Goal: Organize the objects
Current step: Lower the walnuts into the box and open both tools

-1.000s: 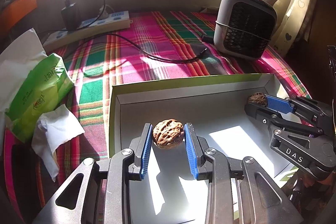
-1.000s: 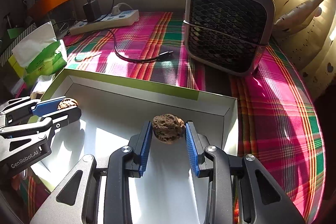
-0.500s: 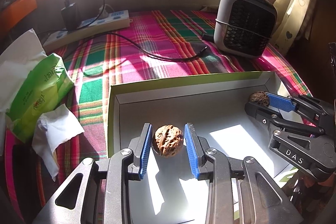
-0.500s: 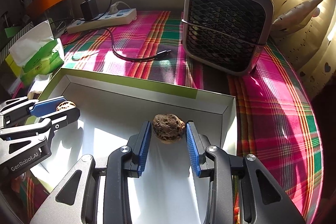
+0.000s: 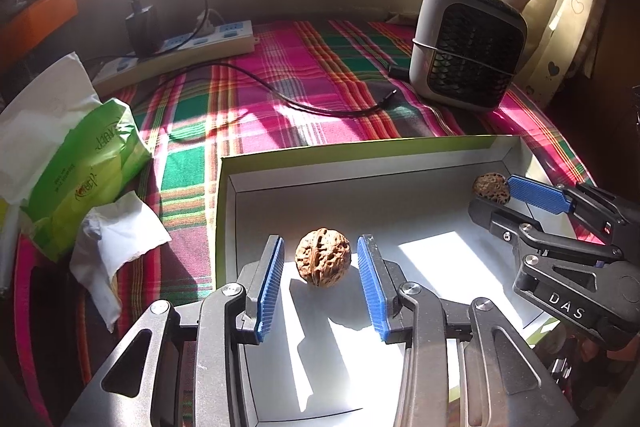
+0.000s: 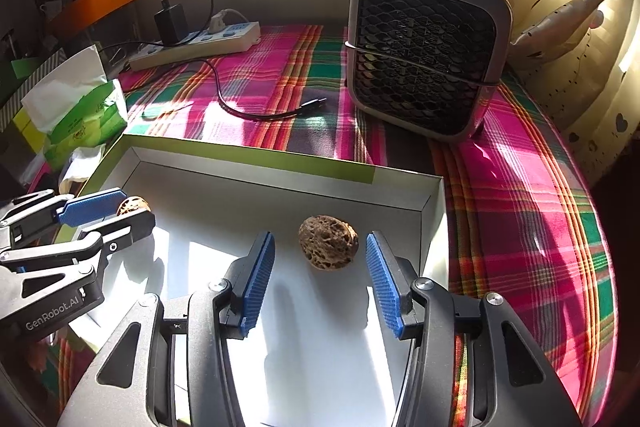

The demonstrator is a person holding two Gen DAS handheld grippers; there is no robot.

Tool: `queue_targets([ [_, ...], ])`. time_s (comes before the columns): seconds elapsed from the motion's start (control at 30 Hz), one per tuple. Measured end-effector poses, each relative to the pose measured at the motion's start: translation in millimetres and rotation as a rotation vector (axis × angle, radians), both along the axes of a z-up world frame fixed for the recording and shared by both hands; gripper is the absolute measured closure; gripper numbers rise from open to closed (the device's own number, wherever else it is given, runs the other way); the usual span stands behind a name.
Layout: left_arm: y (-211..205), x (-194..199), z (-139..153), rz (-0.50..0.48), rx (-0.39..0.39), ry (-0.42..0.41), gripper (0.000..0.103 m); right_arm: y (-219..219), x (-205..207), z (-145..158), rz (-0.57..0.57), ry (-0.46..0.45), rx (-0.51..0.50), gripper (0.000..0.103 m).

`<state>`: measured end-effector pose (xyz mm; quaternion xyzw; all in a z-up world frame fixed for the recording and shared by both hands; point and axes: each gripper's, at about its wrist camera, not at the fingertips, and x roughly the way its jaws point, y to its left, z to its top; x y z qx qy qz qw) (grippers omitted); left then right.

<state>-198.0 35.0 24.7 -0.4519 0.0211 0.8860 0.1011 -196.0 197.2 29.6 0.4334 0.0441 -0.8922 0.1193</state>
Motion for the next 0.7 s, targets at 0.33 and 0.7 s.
queue_targets([
  [0.33, -0.8, 17.9, 10.7, 0.002, -0.004, 0.033, 0.067, 4.7, 14.9, 6.6, -0.013, 0.016, -0.024, 0.053],
  [0.7, -1.5, 39.2, 17.5, 0.011, -0.001, 0.072, 0.067, 7.4, 39.4, 10.9, -0.019, 0.038, -0.049, 0.053],
])
